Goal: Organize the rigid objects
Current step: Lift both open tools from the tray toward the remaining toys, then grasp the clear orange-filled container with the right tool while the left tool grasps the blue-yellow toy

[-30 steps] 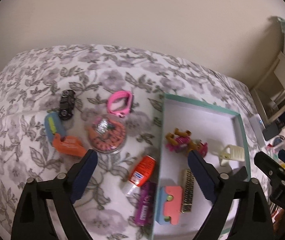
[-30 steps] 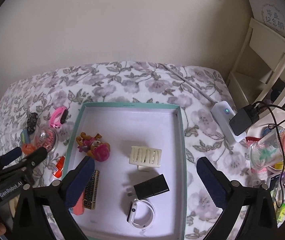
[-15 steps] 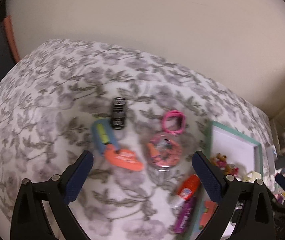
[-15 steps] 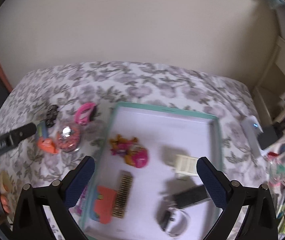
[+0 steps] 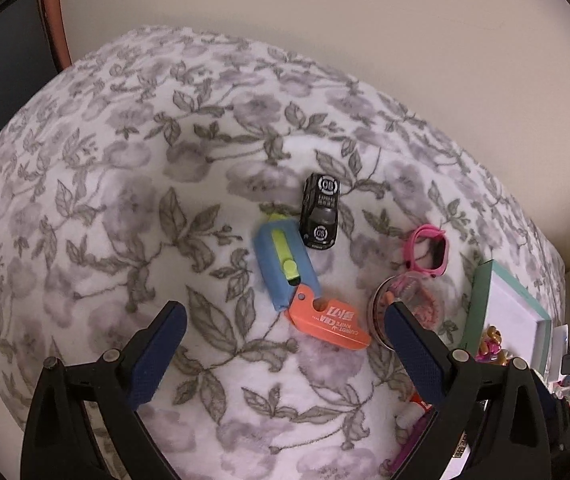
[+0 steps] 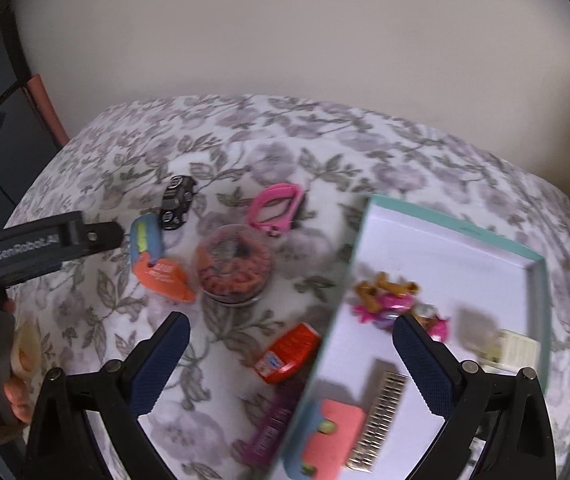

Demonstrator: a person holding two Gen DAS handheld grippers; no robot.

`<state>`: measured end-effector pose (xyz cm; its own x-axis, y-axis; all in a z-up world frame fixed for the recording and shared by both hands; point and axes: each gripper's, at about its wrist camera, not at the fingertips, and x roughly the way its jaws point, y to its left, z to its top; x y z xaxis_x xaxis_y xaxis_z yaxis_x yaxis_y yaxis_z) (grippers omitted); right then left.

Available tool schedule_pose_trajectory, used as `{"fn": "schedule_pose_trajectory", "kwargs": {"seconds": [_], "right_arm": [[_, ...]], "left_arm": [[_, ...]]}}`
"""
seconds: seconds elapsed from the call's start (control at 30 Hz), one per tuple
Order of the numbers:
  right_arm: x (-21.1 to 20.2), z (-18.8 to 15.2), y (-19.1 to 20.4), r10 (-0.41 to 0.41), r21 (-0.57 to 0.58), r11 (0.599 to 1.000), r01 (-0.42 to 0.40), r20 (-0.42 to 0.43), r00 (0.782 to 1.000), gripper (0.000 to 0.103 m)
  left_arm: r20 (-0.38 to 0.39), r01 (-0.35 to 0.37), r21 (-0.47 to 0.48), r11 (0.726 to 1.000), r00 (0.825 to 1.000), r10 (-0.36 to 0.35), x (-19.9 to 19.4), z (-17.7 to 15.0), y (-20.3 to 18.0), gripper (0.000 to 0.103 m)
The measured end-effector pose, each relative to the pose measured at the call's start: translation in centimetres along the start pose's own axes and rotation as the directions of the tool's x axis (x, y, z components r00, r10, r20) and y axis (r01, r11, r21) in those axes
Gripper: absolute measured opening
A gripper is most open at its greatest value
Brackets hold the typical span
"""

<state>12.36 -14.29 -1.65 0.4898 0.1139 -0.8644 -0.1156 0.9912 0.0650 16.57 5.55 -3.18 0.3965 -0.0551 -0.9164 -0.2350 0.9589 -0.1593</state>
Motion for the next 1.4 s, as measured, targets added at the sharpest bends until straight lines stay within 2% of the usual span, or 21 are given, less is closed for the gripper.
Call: {"fn": "schedule_pose_trajectory", "kwargs": {"seconds": [0.23,0.33,0.4,0.5,0.6,0.87,1.0,1.07,1.23,1.4], "right_arm": [[2.3,0.0,1.1,0.013,-0.032,0.999,-0.014,-0.031,0.999,0.101],[2.8,0.2,1.1,0.047,-0.012,0.999,-0.048,-0.027,0.999,0.101],[3.4,0.4,1.3,0.069,-0.009,0.998,-0.069,-0.021,0.997,0.1],[4.5,0.6,1.4,0.058,0.0,0.998,-0.058,-0.027,0.998,0.098],[5.6,0.6,1.6,0.092,0.009,0.996,-0.092,-0.033,0.995,0.098],[7.7,1.1,2.1,0.077,-0.008,0.997,-0.077,-0.028,0.997,0.096],[8.5,1.4,2.7,0.07,-0.027,0.997,-0.071,-0.025,0.997,0.095],[8.8,1.6,3.0,0.063,-0.039,0.997,-0.064,-0.029,0.998,0.092],[9.1,2.0,3.2,0.074,-0.03,0.997,-0.075,-0.032,0.997,0.089],[9.9,2.0,3.6,0.056,-0.021,0.998,-0.057,-0.06,0.997,0.083]], "left_arm": [[-0.058,-0.001,-0.033,0.999,0.998,-0.001,2.8,0.3,-0.1,0.099],[-0.069,0.009,-0.065,0.998,0.998,-0.014,3.5,0.6,0.2,0.099],[-0.068,0.014,-0.087,0.996,0.998,-0.02,3.8,0.9,0.5,0.099],[-0.072,0.004,-0.091,0.996,0.997,-0.011,4.5,1.4,0.7,0.099],[-0.091,0.011,-0.103,0.995,0.996,-0.021,5.6,1.8,1.0,0.099],[-0.081,0.005,-0.102,0.995,0.997,-0.013,6.7,2.6,1.0,0.097],[-0.095,-0.007,-0.072,0.997,0.996,0.0,7.6,2.7,0.3,0.082],[-0.091,-0.028,-0.057,0.998,0.996,0.023,8.2,2.8,-0.1,0.08],[-0.072,-0.094,-0.008,0.996,0.993,0.093,8.5,3.0,-0.9,0.056],[-0.071,-0.092,0.028,0.995,0.993,0.093,8.5,3.3,-1.4,0.047]]}}
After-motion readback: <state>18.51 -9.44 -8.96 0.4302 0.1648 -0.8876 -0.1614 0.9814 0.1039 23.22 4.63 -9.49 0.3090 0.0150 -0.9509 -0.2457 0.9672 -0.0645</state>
